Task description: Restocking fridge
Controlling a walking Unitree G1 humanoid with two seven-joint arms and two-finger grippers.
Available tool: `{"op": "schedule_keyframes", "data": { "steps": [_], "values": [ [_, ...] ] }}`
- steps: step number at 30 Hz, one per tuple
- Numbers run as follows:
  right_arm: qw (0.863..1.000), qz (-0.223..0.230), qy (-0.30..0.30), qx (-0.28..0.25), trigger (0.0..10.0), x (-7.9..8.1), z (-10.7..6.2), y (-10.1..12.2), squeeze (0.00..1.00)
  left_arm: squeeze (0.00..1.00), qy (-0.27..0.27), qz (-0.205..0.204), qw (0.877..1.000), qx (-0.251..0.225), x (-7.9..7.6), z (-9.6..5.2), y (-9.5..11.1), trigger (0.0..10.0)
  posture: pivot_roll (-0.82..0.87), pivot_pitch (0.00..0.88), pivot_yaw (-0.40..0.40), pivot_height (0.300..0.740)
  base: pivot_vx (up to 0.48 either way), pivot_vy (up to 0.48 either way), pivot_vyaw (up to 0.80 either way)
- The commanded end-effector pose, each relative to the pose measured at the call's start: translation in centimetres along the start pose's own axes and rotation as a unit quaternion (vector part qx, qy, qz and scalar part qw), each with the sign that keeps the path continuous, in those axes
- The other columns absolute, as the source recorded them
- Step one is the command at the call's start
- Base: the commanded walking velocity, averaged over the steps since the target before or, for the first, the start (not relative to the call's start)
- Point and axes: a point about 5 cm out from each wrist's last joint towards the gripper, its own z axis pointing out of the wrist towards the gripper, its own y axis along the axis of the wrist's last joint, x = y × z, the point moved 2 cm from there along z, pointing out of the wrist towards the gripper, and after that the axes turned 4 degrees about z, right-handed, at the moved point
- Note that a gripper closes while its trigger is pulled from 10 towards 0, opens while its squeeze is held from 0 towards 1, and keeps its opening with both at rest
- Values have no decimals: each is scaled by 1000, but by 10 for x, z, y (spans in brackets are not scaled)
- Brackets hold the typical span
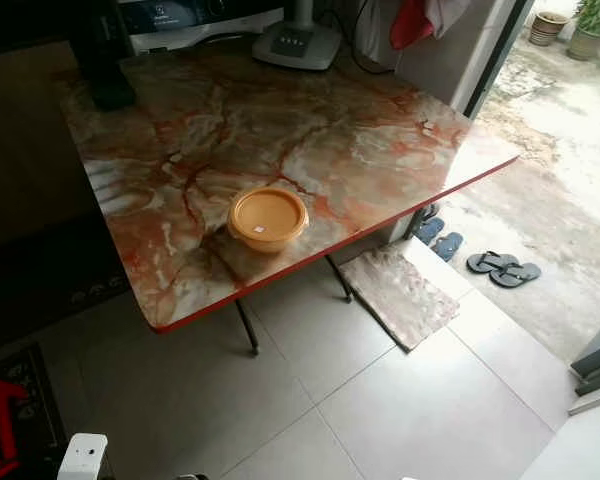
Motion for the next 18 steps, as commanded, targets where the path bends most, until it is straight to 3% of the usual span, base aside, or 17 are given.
{"op": "schedule_keyframes", "data": {
  "steps": [1,11,18],
  "values": [
    [1000,2,0,23,10000,-1,-4,-13,0,0,-3,10,1000,10,-6,0,-3,10000,107,129,-72,740,0,0,0],
    [1000,3,-2,25,10000,-1,-4,-14,0,0,-3,18,1000,7,-5,2,7,10000,108,130,-70,740,0,0,0],
    [999,-4,0,32,10000,-1,-4,-15,0,0,2,19,1000,18,7,0,-3,10000,106,133,-71,740,0,0,-779]
  ]
}}
